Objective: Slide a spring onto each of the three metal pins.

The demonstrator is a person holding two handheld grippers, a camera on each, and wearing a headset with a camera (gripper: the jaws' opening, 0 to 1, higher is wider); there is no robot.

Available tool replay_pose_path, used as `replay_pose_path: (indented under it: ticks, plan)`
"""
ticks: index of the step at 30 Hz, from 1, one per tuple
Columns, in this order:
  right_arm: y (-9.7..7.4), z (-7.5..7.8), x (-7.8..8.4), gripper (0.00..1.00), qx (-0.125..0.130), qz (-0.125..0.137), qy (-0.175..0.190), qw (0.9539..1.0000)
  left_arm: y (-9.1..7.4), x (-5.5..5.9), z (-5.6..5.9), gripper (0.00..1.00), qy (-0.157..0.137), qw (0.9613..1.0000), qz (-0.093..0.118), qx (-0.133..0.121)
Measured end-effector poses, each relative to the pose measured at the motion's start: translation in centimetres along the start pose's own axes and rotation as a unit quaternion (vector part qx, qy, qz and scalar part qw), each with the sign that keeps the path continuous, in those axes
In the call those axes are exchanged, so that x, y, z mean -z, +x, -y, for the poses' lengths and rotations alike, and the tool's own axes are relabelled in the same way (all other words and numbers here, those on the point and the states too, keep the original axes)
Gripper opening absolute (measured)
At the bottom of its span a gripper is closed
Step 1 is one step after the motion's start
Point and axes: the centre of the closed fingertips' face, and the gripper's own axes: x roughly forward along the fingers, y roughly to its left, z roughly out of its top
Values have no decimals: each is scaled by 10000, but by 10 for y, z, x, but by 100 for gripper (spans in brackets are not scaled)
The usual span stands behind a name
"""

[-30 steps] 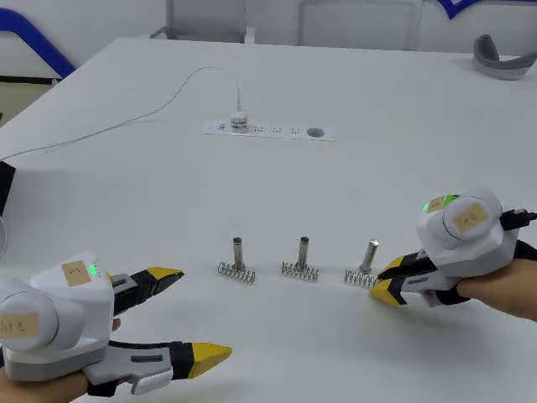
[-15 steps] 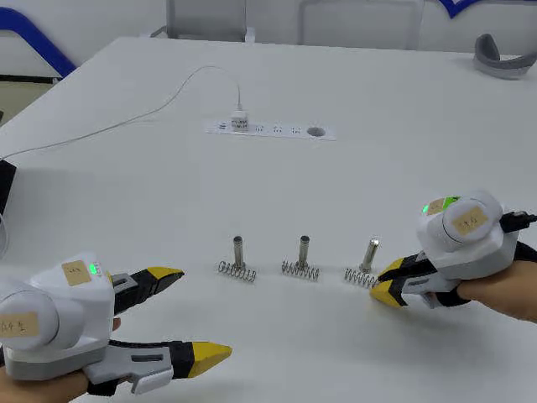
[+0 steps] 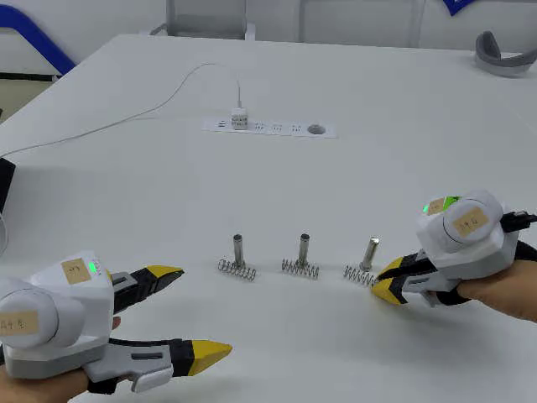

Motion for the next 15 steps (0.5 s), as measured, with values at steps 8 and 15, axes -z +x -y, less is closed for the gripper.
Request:
replay_pose_path:
  ticks: [8, 15]
  plan:
    - [-3, -1, -4, 12, 22, -8, -110, 9999, 0, 0, 1, 73, -1, 10000, -2, 7]
    - [-5, -1, -10, 12, 30, 27, -149, 9999, 0, 0, 1, 73, -1, 10000, 8, 8]
